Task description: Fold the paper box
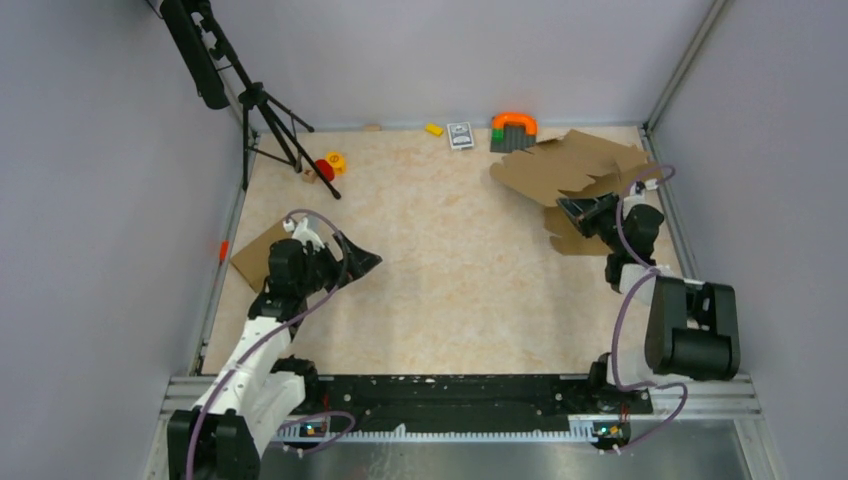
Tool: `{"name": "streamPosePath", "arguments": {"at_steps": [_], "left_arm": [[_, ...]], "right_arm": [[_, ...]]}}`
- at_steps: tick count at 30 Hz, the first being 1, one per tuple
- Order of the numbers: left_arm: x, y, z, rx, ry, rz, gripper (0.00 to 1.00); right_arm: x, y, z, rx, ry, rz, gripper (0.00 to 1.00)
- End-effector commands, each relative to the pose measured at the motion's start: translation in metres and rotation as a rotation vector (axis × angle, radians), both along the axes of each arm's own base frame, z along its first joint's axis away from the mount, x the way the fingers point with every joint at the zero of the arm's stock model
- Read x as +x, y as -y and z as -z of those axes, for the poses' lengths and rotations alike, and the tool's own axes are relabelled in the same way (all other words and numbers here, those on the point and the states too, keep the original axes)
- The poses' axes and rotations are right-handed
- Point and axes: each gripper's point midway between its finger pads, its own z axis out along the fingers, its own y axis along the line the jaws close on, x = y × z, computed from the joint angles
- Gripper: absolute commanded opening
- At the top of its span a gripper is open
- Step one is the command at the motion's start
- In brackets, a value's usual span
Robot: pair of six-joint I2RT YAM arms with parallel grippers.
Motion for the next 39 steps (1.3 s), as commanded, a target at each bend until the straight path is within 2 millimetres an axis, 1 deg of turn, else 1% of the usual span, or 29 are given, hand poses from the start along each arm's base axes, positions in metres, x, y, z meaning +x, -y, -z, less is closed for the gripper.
{"name": "streamPosePath", "arguments": {"at_steps": [1,3,5,7,8,10,12,15,20,23,25,27,29,34,36,39], "left_arm": [[0.000,0.012,-0.024,-0.107,0.093,0.018,0.99],[-0.002,0.023,-0.027,-0.182,0.096,0.022,0.99],[-0.004,0.038,-0.025,-0.222,0.073,0.025,0.99],[-0.005,0.052,-0.022,-0.219,0.050,0.034,0.99],[-0.005,0.058,-0.021,-0.214,0.038,0.033,0.99],[-0.003,0.066,-0.016,-0.220,-0.006,0.007,0.99],[0.000,0.073,-0.015,-0.251,-0.022,-0.016,0.99],[0.002,0.087,-0.017,-0.309,-0.040,-0.023,0.99],[0.003,0.113,-0.013,-0.356,-0.085,-0.008,0.99],[-0.001,0.130,-0.005,-0.374,-0.115,0.018,0.98],[-0.003,0.137,-0.001,-0.382,-0.130,0.031,0.96],[-0.003,0.141,0.001,-0.392,-0.138,0.033,0.92],[-0.003,0.143,0.000,-0.402,-0.126,0.041,0.83],[0.001,0.141,0.000,-0.387,-0.107,0.023,0.73],[0.001,0.140,0.000,-0.383,-0.107,0.021,0.70],[0.001,0.139,0.006,-0.372,-0.120,0.015,0.68]], "right_arm": [[-0.030,-0.041,-0.020,-0.029,0.021,-0.119,0.00],[-0.046,-0.055,-0.016,-0.038,0.000,-0.143,0.00],[-0.061,-0.064,-0.012,-0.015,-0.009,-0.163,0.00],[-0.075,-0.070,-0.006,0.013,-0.026,-0.180,0.00],[-0.084,-0.080,-0.004,0.018,-0.033,-0.210,0.00],[-0.097,-0.092,0.005,0.008,-0.062,-0.242,0.00],[-0.110,-0.098,0.014,0.007,-0.084,-0.257,0.00],[-0.124,-0.104,0.022,0.040,-0.106,-0.276,0.00],[-0.140,-0.118,0.030,0.063,-0.157,-0.321,0.00],[-0.149,-0.133,0.033,0.061,-0.177,-0.361,0.00],[-0.153,-0.139,0.033,0.074,-0.183,-0.372,0.00],[-0.157,-0.144,0.033,0.086,-0.185,-0.378,0.00],[-0.161,-0.150,0.035,0.085,-0.195,-0.391,0.00],[-0.175,-0.169,0.038,0.080,-0.212,-0.447,0.00],[-0.180,-0.175,0.039,0.080,-0.211,-0.464,0.00],[-0.185,-0.181,0.039,0.081,-0.211,-0.483,0.00]]}}
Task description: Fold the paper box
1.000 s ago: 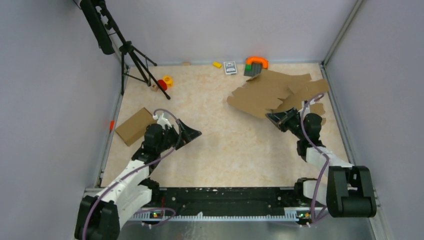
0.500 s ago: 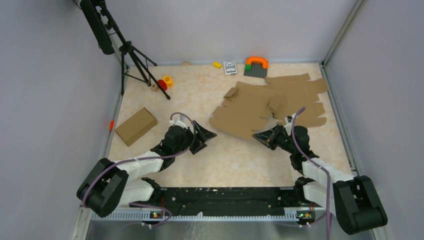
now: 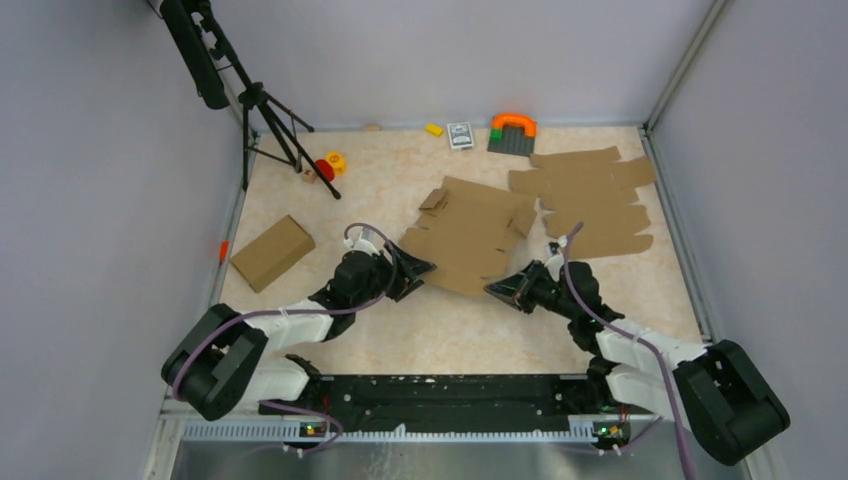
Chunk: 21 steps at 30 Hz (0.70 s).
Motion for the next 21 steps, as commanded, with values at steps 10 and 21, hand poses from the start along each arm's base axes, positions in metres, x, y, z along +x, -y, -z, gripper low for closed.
{"name": "streamPosePath", "arguments": {"at_steps": [10,21], "left_arm": [[0.014,-0.011,-0.016,0.029,0.096,-0.074,0.25],[0.012,-0.063,0.008,0.297,0.028,-0.121,0.00]], "right_arm": [[-0.010,-0.019,0.009,-0.044,0.004,-0.071,0.02],[-0.008,-0.027,-0.008,-0.206,0.130,-0.196,0.60]]}}
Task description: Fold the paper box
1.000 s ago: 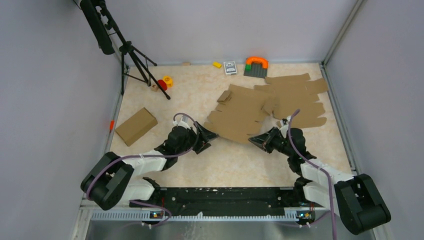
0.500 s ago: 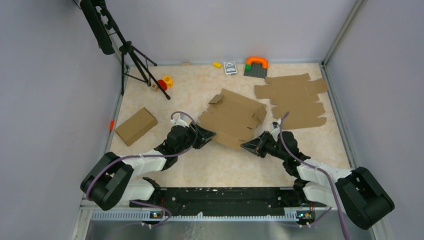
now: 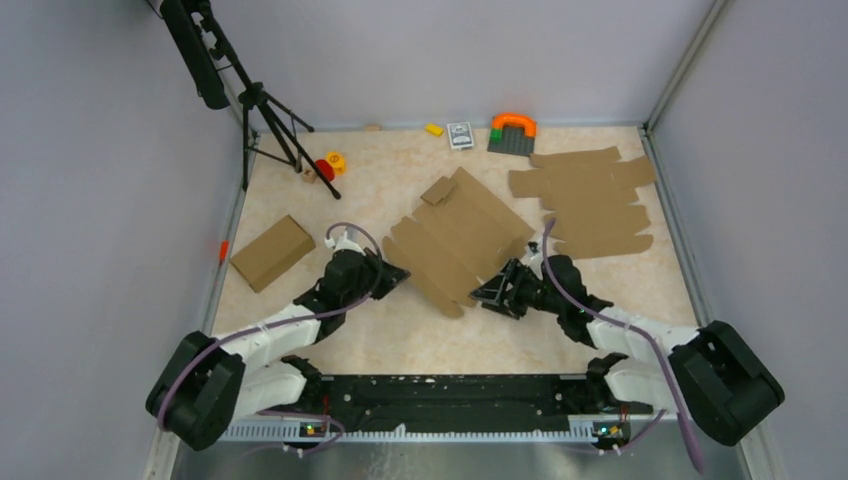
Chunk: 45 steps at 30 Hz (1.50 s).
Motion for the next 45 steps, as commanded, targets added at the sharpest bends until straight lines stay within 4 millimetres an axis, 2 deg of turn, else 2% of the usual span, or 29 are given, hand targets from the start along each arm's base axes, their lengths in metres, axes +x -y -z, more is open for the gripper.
{"name": "streamPosePath", "arguments": {"at_steps": [1,6,7,9,11,13,17,21,27,38,43,45], "left_arm": [[0.003,-0.032,0.000,0.181,0.003,-0.014,0.00],[-0.003,-0.064,-0.002,0.361,-0.029,0.069,0.00],[-0.005,-0.064,-0.004,0.371,-0.037,0.121,0.00],[-0.011,-0.062,-0.003,0.395,-0.056,0.236,0.00],[-0.022,-0.055,-0.002,0.393,-0.103,0.369,0.00],[-0.034,-0.048,-0.002,0.375,-0.168,0.481,0.00],[-0.049,-0.025,-0.005,0.231,-0.211,0.603,0.00],[-0.047,-0.030,-0.001,0.273,-0.224,0.590,0.00],[-0.040,-0.029,-0.009,0.277,-0.191,0.581,0.00],[-0.035,-0.011,-0.027,0.169,-0.148,0.619,0.00],[-0.036,-0.002,-0.035,0.094,-0.118,0.637,0.00],[-0.036,-0.001,-0.032,0.080,-0.117,0.633,0.06]], "right_arm": [[0.019,-0.001,-0.041,-0.108,0.198,-0.051,0.61],[0.045,0.029,-0.064,-0.380,0.362,-0.022,0.66],[0.055,0.035,-0.074,-0.431,0.403,-0.013,0.67],[0.065,0.044,-0.082,-0.517,0.446,-0.034,0.70],[0.073,0.043,-0.090,-0.536,0.490,-0.093,0.76],[0.082,0.047,-0.088,-0.571,0.465,-0.117,0.80],[0.106,0.057,-0.072,-0.622,0.413,-0.127,0.88],[0.120,0.070,-0.047,-0.670,0.336,-0.117,0.89],[0.109,0.080,-0.013,-0.716,0.255,-0.127,0.86],[0.067,0.091,0.030,-0.707,0.165,-0.167,0.66],[0.060,0.089,0.031,-0.677,0.167,-0.160,0.43],[0.060,0.089,0.030,-0.676,0.168,-0.157,0.32]]}}
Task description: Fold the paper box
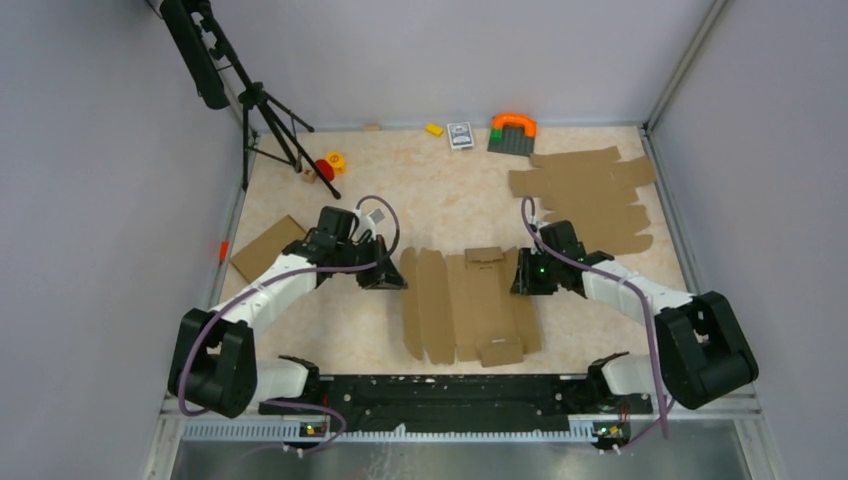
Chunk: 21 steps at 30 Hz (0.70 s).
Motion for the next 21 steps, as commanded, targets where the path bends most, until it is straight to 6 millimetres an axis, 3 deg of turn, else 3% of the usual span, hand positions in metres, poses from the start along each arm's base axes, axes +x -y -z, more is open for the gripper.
{"name": "streamPosePath", "arguments": {"at_steps": [1,4,8,18,21], "left_arm": [[0.007,0.010,-0.009,-0.083,0.036,0.009,0.13],[0.010,0.001,0.008,-0.007,0.012,-0.045,0.32],[0.008,-0.005,0.026,0.024,-0.027,-0.082,0.43],[0.002,0.014,0.034,-0.128,-0.090,-0.063,0.44],[0.003,0.017,0.029,-0.165,-0.080,-0.057,0.35]], "right_arm": [[0.013,-0.007,-0.018,0.051,0.077,0.006,0.27],[0.013,-0.005,-0.017,0.042,0.076,0.015,0.23],[0.012,-0.004,-0.017,0.041,0.076,0.016,0.22],[0.010,-0.005,-0.015,0.046,0.073,0.019,0.22],[0.009,-0.004,-0.012,0.043,0.067,0.022,0.17]]}}
